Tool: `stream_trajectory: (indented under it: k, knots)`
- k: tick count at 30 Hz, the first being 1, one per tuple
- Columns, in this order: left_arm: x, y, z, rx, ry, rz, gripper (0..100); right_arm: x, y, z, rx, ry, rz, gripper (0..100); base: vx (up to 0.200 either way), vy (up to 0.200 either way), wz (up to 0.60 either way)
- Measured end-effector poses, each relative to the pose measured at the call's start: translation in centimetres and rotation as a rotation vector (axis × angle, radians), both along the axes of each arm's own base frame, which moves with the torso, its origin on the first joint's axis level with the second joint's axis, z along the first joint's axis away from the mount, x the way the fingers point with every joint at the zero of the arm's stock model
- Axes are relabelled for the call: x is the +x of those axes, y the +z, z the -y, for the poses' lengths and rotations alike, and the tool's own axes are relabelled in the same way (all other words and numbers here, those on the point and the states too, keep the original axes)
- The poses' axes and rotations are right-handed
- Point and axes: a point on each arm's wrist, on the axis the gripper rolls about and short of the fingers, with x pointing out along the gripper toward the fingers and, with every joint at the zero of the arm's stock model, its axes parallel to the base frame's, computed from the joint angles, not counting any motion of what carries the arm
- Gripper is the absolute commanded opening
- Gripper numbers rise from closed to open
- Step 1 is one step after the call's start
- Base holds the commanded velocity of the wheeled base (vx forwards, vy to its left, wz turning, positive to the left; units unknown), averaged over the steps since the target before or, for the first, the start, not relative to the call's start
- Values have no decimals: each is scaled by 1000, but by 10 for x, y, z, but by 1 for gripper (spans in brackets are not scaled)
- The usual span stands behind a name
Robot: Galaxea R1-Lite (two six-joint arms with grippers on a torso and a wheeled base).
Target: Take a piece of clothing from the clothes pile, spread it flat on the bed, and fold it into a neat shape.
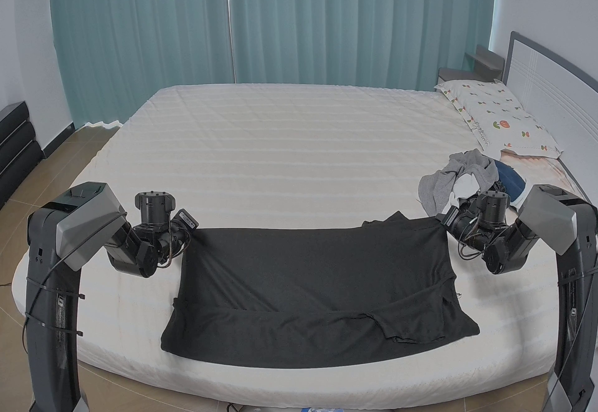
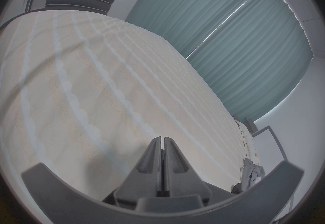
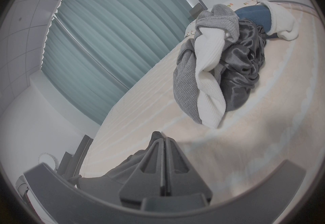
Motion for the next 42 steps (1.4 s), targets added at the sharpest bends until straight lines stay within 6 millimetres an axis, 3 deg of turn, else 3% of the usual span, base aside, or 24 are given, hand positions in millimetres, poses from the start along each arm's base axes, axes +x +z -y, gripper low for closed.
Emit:
stream_trajectory:
  k: [16,24,30,42]
  knots:
    - [-31,1,-10,106,-130,-25,0,-40,1,18,-6,143,-46,0,0,0,0]
    - [-58,3,-19,147,-326,-67,0,-70,-8,27,-64,223,-92,0,0,0,0]
    - [-78,-5,-22,191,-436,-200,0,-96,-18,29,-85,265,-138,0,0,0,0]
    - [-98,-11,-20,316,-574,-320,0,-131,-33,27,-137,307,-185,0,0,0,0]
